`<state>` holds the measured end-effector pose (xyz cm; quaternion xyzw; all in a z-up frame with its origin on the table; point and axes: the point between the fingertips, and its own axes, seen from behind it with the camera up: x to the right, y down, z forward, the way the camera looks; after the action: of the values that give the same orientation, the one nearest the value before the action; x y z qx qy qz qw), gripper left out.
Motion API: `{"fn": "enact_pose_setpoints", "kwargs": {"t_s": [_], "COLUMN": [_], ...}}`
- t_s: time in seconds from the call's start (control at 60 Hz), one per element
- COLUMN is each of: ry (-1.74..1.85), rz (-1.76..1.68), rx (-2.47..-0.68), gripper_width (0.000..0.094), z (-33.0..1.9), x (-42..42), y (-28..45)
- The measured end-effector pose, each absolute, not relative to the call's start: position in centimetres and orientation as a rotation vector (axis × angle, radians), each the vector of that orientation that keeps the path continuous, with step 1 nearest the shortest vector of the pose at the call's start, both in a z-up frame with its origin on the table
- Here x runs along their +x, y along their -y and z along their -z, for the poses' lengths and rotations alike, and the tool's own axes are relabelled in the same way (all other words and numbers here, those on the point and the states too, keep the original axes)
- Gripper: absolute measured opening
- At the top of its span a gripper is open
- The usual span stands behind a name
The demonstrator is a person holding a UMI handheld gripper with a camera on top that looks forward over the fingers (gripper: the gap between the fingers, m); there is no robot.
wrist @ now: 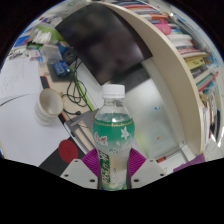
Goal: Pour water
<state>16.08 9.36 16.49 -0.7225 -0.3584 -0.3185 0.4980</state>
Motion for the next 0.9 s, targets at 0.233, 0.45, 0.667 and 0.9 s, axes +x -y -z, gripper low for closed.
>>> {"fn": "enact_pose_setpoints", "kwargs": {"t_s": [0.233,0.45,0.667,0.9], "ry": [1.314,1.636,1.774,1.573], "rz": [1.145,1.390,1.544,1.349], "rx": [-1.621,-1.379,-1.259,-1.508], "gripper_width": [0.0326,0.0328,0.0325,0.0328], "z": [-16.0,-15.0,-14.4,-13.9], "x": [13.2,11.3,10.6,10.7], "y": [-14.1,-16.2,-16.7,-15.2]}}
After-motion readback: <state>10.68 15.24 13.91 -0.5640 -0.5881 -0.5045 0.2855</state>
